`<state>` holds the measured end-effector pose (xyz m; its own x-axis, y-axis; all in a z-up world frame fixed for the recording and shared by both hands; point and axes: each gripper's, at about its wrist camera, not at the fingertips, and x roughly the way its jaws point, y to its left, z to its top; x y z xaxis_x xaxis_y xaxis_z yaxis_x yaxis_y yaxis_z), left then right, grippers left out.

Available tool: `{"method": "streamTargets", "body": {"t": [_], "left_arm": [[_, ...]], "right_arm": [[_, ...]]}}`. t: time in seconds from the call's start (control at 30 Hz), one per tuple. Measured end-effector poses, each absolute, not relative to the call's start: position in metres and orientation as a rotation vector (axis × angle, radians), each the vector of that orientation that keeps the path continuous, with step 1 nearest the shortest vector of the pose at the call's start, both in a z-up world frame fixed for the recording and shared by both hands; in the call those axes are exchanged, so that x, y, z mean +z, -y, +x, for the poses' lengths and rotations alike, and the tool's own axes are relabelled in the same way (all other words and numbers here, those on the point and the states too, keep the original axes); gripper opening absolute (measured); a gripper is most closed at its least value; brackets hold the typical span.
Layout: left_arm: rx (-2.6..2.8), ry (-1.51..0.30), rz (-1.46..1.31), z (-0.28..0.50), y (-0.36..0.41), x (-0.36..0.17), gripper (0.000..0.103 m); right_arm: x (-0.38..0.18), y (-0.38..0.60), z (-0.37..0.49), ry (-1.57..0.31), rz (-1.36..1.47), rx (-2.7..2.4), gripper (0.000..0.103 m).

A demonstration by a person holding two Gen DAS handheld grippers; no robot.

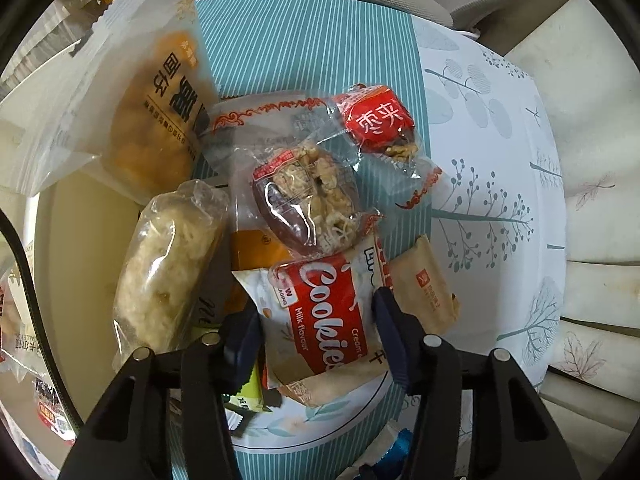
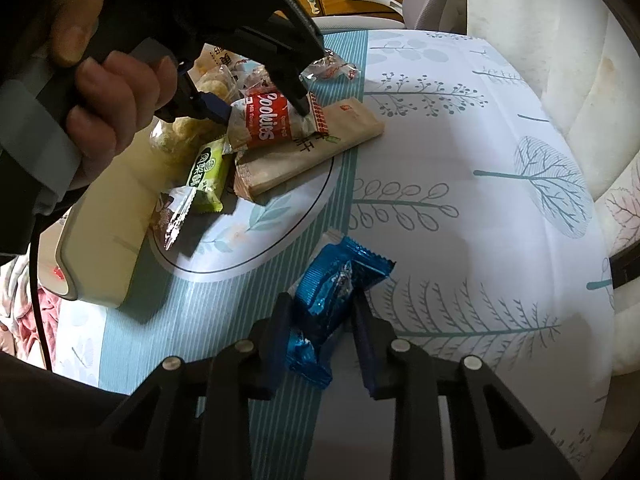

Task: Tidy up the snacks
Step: 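Carry the Cookies pack and blue bar into the white tray and release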

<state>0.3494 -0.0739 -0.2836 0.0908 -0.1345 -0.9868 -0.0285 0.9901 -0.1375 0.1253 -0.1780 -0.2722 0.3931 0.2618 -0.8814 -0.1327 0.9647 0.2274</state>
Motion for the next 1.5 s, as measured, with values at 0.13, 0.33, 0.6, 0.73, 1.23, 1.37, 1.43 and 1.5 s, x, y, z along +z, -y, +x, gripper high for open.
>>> {"method": "streamTargets", "body": {"t": [0.13,0.33,0.6,0.73,1.23,1.37,1.43,1.5], "left_arm": [[-0.077,-1.481,-0.135,0.345,0.073,-0.281,0.049],[-0.083,-1.479,-0.129,0.333,0.069,-0.265,0.049],[-0.127,-1.482,-0.135,0.316,0.07,-0.239,0.049],[-0.16,-1.483,-0.134,0.305,0.063,-0.223,0.05],[-0.265,-1.473,-0.165,0.256,-0.005,-0.16,0.05],[-0.301,-1.482,-0.228,0.244,-0.035,-0.149,0.05],[-0.317,-1.465,-0.236,0.236,-0.049,-0.142,0.05],[-0.327,-1.456,-0.246,0.229,-0.066,-0.136,0.05]], "right_arm": [[-0.271,0.183,0.126,-1.137,0.132,0.24,0.029],[-0.267,0.19,0.124,-1.132,0.137,0.224,0.029],[-0.258,0.191,0.121,-1.121,0.136,0.216,0.029],[-0.249,0.19,0.117,-1.093,0.144,0.21,0.029],[-0.194,0.16,0.112,-0.984,0.107,0.173,0.029],[-0.18,0.142,0.11,-0.959,0.09,0.156,0.029],[-0.173,0.129,0.108,-0.95,0.086,0.153,0.029],[-0.167,0.116,0.107,-0.937,0.08,0.156,0.029]]}}
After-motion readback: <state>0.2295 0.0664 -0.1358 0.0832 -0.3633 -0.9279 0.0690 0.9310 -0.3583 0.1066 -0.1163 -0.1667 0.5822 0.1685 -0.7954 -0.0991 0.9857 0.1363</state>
